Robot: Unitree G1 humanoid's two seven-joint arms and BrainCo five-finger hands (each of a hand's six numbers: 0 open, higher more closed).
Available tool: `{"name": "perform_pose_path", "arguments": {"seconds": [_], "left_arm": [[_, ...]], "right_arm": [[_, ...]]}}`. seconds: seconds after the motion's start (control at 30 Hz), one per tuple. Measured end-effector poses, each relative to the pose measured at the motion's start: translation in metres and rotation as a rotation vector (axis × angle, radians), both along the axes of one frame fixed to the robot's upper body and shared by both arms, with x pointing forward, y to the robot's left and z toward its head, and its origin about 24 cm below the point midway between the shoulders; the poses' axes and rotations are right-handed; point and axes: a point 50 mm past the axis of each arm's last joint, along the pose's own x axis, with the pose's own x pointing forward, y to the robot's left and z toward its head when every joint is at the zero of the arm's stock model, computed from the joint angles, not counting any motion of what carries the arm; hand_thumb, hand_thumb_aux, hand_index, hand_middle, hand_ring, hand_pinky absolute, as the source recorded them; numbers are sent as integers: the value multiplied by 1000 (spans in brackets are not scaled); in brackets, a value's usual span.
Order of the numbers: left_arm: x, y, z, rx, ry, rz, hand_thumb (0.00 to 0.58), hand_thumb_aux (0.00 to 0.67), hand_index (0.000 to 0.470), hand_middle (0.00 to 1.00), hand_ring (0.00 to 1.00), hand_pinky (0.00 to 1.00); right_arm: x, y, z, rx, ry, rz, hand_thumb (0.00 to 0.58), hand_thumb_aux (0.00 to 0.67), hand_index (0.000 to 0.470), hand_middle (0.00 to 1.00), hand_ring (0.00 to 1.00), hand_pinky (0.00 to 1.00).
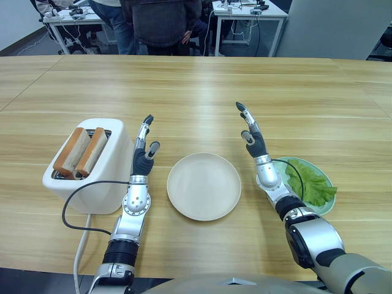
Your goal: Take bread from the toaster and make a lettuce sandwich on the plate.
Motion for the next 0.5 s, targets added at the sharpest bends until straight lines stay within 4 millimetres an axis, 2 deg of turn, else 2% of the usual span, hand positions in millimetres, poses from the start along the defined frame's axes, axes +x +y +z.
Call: {"name": "perform_pose_path", "arguments": {"seconds": [0.33,0.4,0.5], "left_arm": [[0,0,3,1,-9,-3,0,0,0,0,0,0],[-4,-2,16,12,-56,-14,0,0,0,0,0,0],[-19,1,62,103,-194,-13,0,0,0,0,0,0]], "right_arm": [[0,0,0,2,-4,3,0,0,0,0,0,0],[0,1,0,4,-5,4,0,0,0,0,0,0],[-1,2,1,8,-6,7,0,0,0,0,0,0]]}}
